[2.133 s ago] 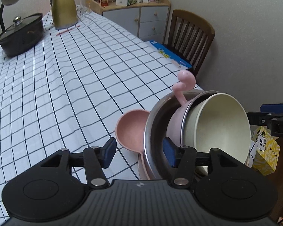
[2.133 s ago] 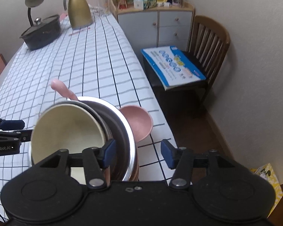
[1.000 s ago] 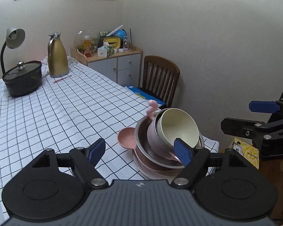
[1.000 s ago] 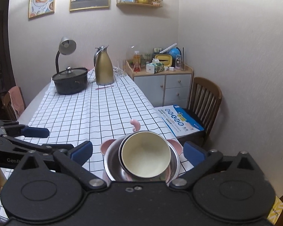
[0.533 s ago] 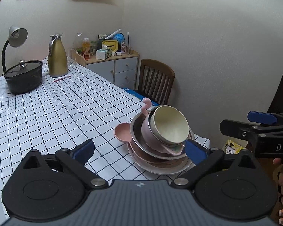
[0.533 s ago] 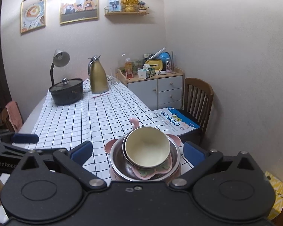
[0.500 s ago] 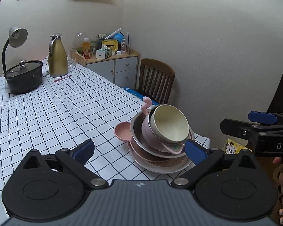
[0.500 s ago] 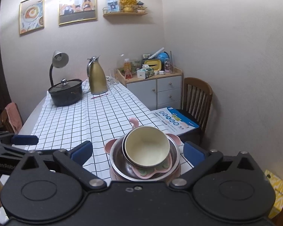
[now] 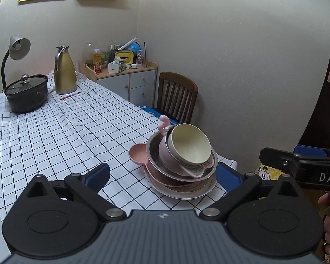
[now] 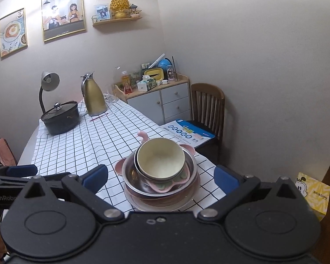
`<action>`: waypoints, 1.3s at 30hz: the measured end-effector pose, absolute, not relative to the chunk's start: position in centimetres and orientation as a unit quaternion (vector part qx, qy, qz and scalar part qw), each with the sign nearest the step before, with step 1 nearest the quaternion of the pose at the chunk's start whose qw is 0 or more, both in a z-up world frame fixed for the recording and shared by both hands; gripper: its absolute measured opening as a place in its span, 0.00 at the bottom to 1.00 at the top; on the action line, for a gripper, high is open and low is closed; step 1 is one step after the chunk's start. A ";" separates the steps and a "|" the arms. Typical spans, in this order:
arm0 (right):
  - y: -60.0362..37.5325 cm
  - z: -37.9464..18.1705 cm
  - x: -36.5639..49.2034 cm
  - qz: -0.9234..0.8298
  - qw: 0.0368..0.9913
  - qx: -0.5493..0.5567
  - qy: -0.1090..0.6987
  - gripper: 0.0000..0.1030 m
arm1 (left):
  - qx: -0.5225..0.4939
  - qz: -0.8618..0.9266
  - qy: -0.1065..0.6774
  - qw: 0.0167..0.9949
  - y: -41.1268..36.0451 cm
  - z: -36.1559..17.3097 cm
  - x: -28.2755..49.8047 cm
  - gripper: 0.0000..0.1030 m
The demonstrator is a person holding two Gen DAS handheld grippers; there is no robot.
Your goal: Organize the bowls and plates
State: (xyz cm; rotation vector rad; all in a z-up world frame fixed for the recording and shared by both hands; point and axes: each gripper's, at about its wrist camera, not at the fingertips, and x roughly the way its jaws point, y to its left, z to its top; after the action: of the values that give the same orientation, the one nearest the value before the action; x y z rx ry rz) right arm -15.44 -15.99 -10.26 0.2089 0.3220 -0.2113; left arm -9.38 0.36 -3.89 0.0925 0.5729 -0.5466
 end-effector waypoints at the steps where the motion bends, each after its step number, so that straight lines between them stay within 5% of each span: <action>1: -16.0 -10.3 -15.4 -0.106 0.976 0.103 0.161 1.00 | 0.045 -0.265 0.279 0.922 0.4 -3.9 -9.4 1.00; 39: -15.3 -10.9 -15.7 -0.102 0.974 0.100 0.175 1.00 | 0.036 -0.255 0.298 0.919 0.1 -4.6 -9.5 1.00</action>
State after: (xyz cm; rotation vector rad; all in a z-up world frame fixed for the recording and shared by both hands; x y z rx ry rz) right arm -15.71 -15.29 -10.89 0.2018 0.3529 -0.2056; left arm -9.54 0.11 -4.61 0.0745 0.6128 -0.5237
